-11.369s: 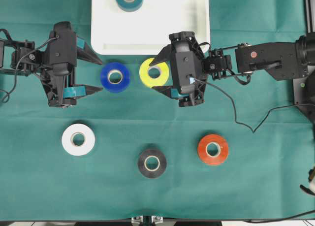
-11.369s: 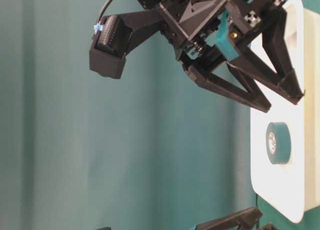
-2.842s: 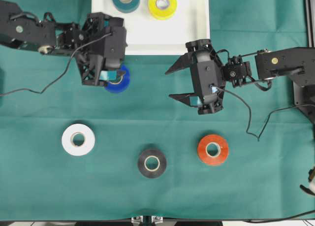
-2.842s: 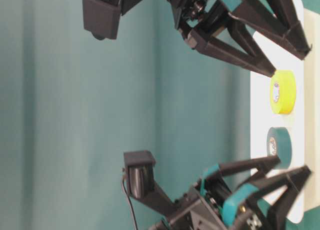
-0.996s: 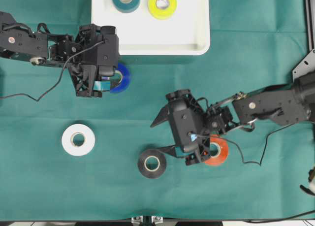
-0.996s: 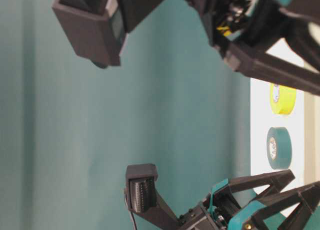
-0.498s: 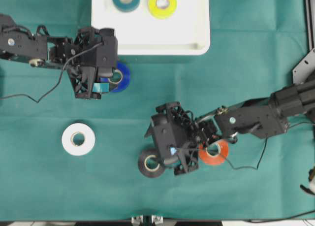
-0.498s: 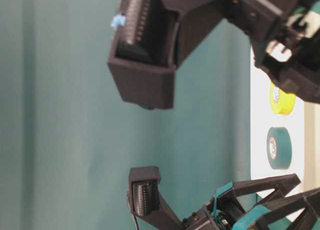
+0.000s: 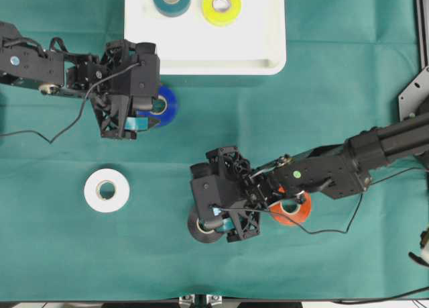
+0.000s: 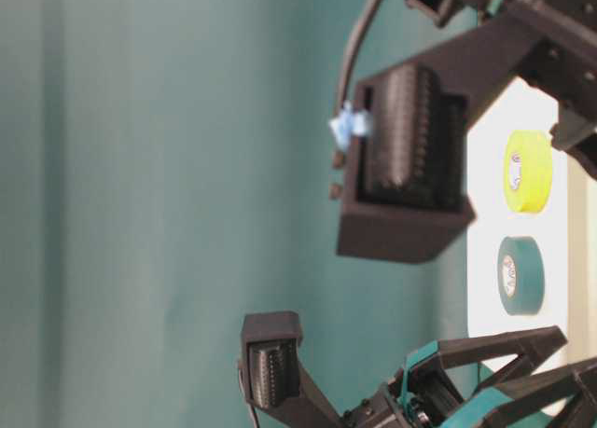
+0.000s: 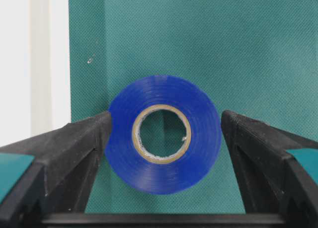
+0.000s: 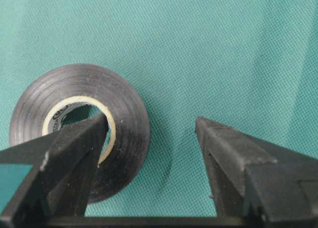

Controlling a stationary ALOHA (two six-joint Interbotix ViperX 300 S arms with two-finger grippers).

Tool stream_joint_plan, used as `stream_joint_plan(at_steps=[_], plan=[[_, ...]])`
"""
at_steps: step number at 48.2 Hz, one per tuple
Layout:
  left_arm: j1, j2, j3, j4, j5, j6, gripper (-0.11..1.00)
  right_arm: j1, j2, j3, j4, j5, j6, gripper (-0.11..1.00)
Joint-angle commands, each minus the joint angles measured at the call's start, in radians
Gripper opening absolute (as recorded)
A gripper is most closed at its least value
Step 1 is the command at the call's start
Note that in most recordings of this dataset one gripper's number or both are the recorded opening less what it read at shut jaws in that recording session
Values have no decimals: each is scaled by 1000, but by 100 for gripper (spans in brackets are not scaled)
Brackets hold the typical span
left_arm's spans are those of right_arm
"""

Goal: Put the tape alternately from left to right into the white case.
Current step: 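Lower the right gripper onto the black tape roll and grasp it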

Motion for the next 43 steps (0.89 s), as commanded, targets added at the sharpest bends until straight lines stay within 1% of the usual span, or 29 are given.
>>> stream_joint_plan(at_steps=[1,17,22,24,26,28,30,32,33,43], plan=[[-5,-17,-11,-2,-17,-2,81,2,-11,-17,-2,17,2,76],[-5,-17,-9,-2,-26,-2,80,3,-12,-21,-15,15,0,76],[-5,-17,-8,-2,-26,-2,81,3,-12,-25,-21,14,0,74],[-5,-17,-6,-2,-26,-2,81,2,-12,-28,-23,14,0,70],[-5,-17,-5,-2,-26,-2,81,3,-14,-28,-23,14,0,62],[-5,-18,-5,-2,-26,-2,80,3,-18,-28,-23,14,0,51],[-5,-18,-3,-2,-26,-2,81,5,-23,-29,-23,14,0,38],[-5,-17,-2,-2,-26,-2,81,6,-28,-28,-23,14,0,28],[-6,-17,-2,-2,-26,-2,80,6,-31,-28,-23,15,0,25],[-5,-18,-2,-2,-26,-2,81,8,-54,-25,-23,17,-2,25]])
